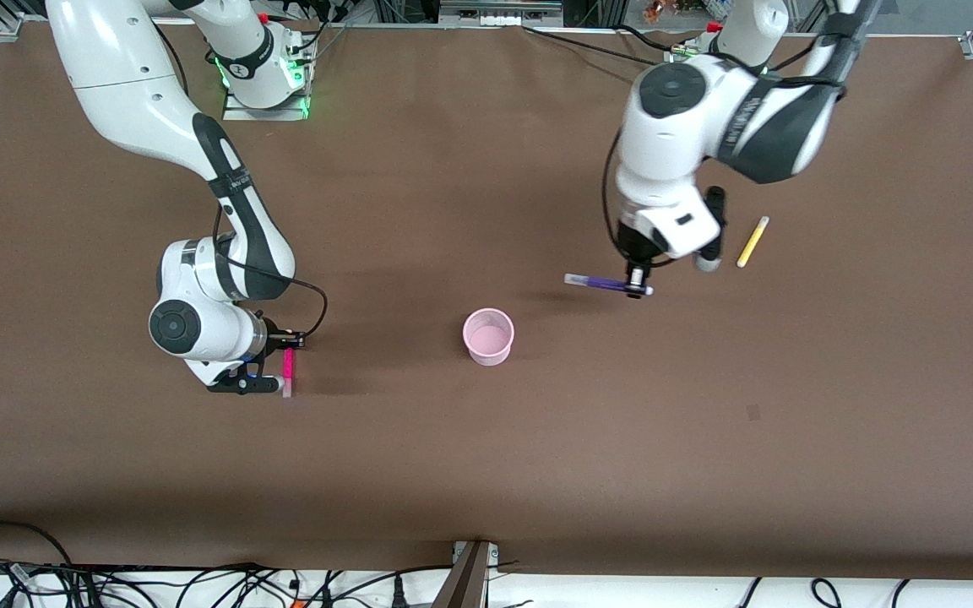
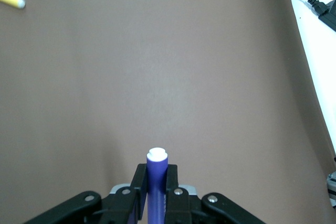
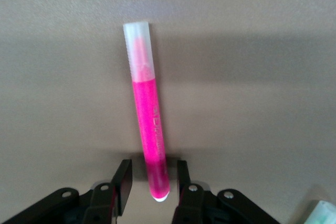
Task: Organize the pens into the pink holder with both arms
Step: 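Carry the purple marker over the pink cup with the left gripper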
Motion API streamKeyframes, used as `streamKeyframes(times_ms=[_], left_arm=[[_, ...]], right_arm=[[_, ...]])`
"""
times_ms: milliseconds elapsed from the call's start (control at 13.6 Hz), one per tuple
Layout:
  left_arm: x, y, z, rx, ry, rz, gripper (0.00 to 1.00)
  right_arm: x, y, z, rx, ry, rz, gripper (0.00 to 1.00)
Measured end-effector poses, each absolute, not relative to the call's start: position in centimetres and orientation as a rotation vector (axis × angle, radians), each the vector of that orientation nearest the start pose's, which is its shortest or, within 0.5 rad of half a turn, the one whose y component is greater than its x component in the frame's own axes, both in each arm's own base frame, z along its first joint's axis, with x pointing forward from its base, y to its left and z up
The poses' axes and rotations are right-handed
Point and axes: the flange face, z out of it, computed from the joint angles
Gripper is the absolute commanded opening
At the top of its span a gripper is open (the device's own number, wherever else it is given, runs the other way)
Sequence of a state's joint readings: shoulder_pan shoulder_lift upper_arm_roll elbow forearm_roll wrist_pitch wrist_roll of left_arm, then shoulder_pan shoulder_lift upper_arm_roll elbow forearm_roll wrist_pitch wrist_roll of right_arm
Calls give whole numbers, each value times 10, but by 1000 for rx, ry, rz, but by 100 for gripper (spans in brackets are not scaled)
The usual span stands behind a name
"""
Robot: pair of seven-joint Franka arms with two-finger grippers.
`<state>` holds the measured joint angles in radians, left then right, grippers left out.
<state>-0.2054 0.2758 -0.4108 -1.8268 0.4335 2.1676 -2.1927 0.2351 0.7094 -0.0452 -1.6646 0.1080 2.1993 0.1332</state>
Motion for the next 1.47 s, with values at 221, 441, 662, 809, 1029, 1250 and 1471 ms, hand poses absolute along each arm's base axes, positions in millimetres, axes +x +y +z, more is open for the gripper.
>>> streamKeyframes(times_ms=[221,441,662,809,1029,1250,1471], left_arm=[[544,-382,390,-2416,-1996,-510,0],[552,-416,366,-2407,-1948,-598,0],[557,-448,346,-2408,-1887,-707,0],[555,-465,336,-2402,-1845,-786,0],[552,-487,317,-2368,-1764,-963,0],[547,-501,307,-2369,-1703,-1046,0],[539,-512,293,-2387,-1622,-1105,0]], right_arm=[[648,130,178,-3108,17,286,10],[648,130,178,-3108,19,287,0],[648,130,178,-3108,20,287,0],[648,130,178,-3108,20,286,0],[648,130,179,-3097,34,284,0],[655,133,192,-3086,40,294,0],[664,137,214,-3071,90,334,0]])
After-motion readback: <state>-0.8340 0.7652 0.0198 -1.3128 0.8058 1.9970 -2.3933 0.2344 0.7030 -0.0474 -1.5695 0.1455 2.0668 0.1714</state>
